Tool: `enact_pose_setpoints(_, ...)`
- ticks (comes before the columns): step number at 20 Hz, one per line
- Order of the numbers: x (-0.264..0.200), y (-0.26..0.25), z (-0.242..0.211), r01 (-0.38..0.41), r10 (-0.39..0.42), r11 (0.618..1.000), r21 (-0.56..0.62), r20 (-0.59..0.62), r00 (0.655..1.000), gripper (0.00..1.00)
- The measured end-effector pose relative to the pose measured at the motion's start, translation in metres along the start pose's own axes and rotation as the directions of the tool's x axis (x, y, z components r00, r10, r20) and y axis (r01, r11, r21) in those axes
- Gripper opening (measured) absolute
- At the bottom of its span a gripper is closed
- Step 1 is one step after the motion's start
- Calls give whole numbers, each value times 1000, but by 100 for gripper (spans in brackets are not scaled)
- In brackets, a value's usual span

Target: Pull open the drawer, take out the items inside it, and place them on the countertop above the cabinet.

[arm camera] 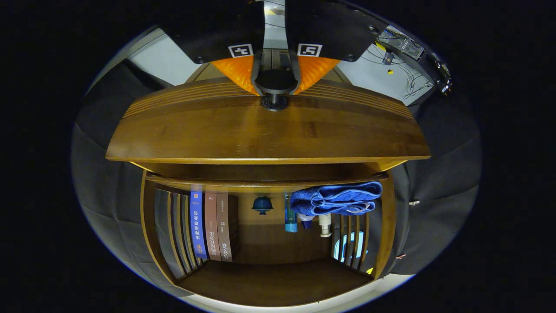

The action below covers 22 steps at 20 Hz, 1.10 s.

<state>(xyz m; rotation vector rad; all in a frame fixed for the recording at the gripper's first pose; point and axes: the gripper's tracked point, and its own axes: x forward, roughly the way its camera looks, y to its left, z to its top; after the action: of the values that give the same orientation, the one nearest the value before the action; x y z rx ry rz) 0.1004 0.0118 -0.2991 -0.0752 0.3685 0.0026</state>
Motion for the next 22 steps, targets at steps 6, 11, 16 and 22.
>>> enact_pose_setpoints(6, -31, 0, -13, -3, 3, 1000, -5, -9, 1000, 22)
enact_pose_setpoints(11, -44, 1, -27, -1, 1, 1000, 1, -16, 1000, 22)
enact_pose_setpoints(16, -48, 2, -28, 3, -2, 1000, 21, -28, 1000, 31)
enact_pose_setpoints(22, -78, 1, -21, 16, -16, 999, 42, -4, 1000, 99)
